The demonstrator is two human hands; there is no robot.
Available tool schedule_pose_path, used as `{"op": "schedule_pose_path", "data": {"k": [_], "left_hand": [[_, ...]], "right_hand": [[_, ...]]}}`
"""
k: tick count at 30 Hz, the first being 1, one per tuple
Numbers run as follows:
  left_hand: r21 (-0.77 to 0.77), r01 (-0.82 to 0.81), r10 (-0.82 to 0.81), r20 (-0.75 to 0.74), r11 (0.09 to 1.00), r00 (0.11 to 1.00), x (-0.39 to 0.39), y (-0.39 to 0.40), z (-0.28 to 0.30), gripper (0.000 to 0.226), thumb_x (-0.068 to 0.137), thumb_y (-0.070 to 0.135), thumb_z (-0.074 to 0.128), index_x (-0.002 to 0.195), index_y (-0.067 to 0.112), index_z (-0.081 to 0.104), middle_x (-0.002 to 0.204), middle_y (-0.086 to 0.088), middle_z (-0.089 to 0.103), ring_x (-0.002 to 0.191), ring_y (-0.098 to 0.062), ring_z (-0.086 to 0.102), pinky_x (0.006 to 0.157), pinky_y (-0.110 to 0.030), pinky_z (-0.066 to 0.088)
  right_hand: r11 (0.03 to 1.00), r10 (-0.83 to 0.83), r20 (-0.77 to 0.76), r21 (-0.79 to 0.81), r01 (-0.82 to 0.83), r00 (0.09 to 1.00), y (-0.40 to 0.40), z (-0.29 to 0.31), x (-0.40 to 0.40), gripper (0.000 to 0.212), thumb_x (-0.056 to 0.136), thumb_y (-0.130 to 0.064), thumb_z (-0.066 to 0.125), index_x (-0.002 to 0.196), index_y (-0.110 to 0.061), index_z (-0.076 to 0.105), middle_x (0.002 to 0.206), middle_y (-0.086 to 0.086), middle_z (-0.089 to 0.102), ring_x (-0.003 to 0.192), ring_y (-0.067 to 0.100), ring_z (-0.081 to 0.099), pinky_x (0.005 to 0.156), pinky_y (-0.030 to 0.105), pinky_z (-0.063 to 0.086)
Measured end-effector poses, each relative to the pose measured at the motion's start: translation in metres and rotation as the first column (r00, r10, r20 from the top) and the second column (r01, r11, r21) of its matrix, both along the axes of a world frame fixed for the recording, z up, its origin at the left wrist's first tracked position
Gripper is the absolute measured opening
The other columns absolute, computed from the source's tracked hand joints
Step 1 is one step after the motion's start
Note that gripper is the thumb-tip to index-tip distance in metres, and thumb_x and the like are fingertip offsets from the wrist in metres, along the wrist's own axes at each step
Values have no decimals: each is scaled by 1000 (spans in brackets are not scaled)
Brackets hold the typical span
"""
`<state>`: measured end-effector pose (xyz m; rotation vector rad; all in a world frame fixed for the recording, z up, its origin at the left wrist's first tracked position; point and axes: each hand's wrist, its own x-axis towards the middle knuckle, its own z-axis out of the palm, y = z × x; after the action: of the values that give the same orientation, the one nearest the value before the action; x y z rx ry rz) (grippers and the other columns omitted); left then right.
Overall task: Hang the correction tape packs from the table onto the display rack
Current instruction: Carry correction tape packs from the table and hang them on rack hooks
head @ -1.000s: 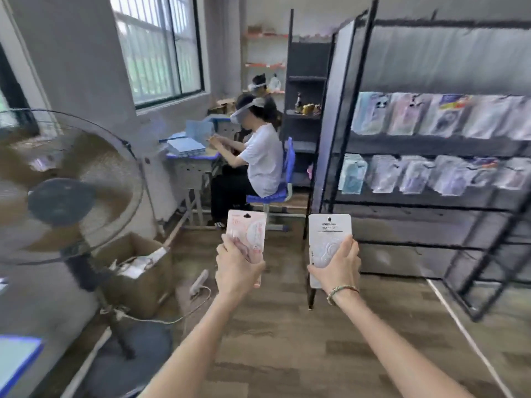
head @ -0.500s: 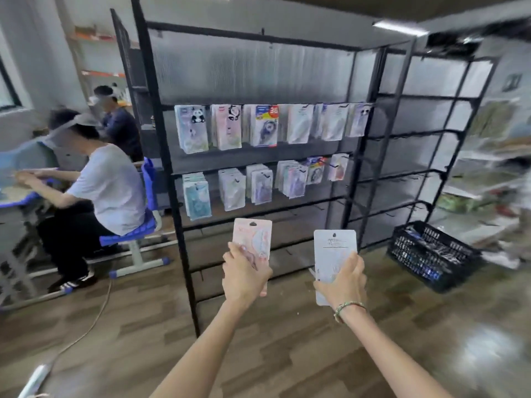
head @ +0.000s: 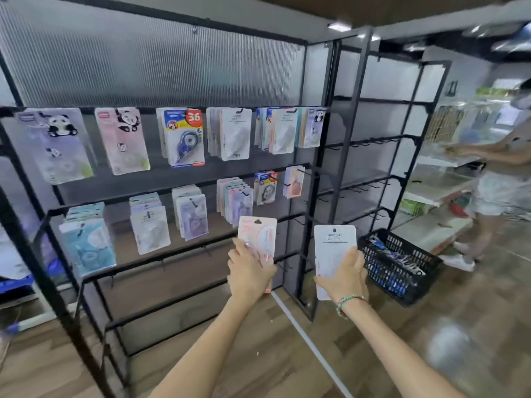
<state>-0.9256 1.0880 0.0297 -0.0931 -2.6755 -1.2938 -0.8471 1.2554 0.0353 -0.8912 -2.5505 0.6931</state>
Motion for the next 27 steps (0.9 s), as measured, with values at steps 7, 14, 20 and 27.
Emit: {"op": "schedule_pose_path", "data": {"k": [7, 14, 20, 27], "left_hand": [[-58, 14, -13, 18, 998, 1000, -81, 69, 0, 78, 83, 32, 61, 142, 3, 19, 123, -18, 42, 112, -40, 48, 86, -48, 48], [-51, -52, 54, 33, 997, 998, -156, 143, -8, 86, 84, 34, 62, 148, 6, 11, 134, -18, 37, 121, -39, 43, 94, -49, 45], [-27, -190, 192, 115, 981, 975, -213, 206, -14, 92, 79, 37, 67, 147, 7, 13, 132, -16, 37, 120, -37, 44, 93, -53, 46], [-79, -308, 317, 163, 948, 934, -252, 263, -17, 93, 77, 34, 69, 146, 8, 12, 131, -16, 38, 121, -37, 42, 95, -51, 44]], "right_hand": [[998, 46, 4, -33, -46, 999, 73, -5, -88, 113, 74, -34, 76, 149, -5, -4, 151, 11, 7, 132, 36, 26, 101, 40, 37], [993, 119, 20, -12, -119, 993, 156, -13, -182, 111, 74, -34, 76, 149, -4, -1, 151, 14, 11, 131, 37, 28, 101, 40, 34], [966, 256, -14, -34, -256, 967, 229, -15, -272, 97, 71, -31, 78, 142, -3, 17, 139, 13, 25, 122, 39, 35, 91, 46, 41], [921, 386, 23, -61, -384, 922, 288, -16, -342, 102, 67, -26, 81, 142, -6, 15, 140, 11, 23, 122, 38, 34, 90, 47, 42]]}}
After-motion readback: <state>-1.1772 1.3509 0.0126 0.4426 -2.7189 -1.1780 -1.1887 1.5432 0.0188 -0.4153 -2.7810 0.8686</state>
